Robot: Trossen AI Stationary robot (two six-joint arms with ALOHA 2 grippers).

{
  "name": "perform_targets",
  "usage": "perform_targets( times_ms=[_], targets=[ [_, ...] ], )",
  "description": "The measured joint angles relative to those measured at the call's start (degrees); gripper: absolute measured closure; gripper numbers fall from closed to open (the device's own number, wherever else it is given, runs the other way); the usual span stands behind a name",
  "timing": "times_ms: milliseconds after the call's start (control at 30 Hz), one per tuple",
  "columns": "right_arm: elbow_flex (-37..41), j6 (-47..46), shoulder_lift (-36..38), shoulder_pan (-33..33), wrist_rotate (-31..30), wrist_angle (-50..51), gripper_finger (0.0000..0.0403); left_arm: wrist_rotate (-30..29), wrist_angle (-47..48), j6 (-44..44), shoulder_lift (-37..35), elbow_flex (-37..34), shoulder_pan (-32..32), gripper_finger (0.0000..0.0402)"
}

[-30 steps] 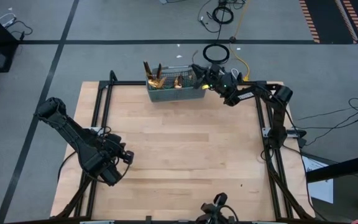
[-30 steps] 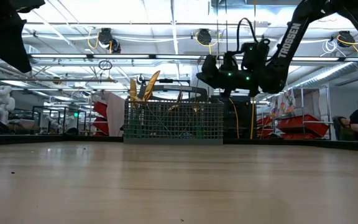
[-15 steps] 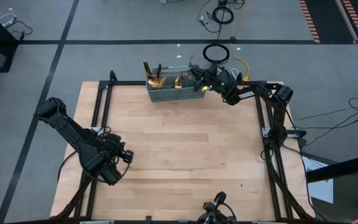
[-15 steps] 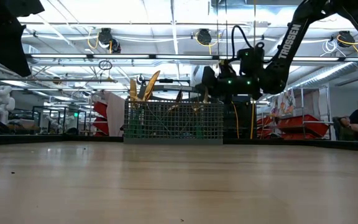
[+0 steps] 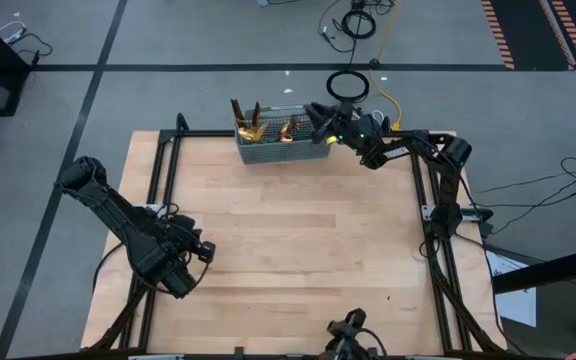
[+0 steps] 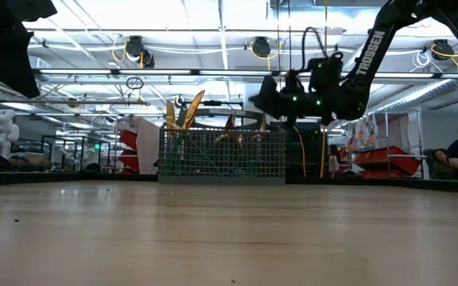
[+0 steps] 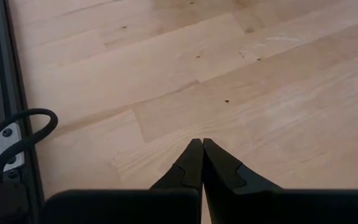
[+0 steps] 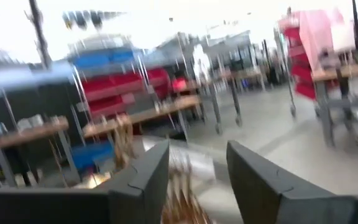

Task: Sort silverware
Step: Return to Home Position

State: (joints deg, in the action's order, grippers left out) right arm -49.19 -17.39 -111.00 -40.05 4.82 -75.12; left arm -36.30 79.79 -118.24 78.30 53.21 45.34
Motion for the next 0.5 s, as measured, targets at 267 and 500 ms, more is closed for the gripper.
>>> perform_targets(
  times_ms=[267,500],
  targets=[
    [0.0,-2.2,10.5,0.0,2.6,-0.4,0.0247,-5.5,-3.3,0.1,-0.1,0.0,0.0,0.0393],
    [0.0,-4.5,33.6,0.0,26.1,27.6,0.0249,-19.4,-9.1,15.8,-4.6,3.8,-0.9,0.0393]
  ],
)
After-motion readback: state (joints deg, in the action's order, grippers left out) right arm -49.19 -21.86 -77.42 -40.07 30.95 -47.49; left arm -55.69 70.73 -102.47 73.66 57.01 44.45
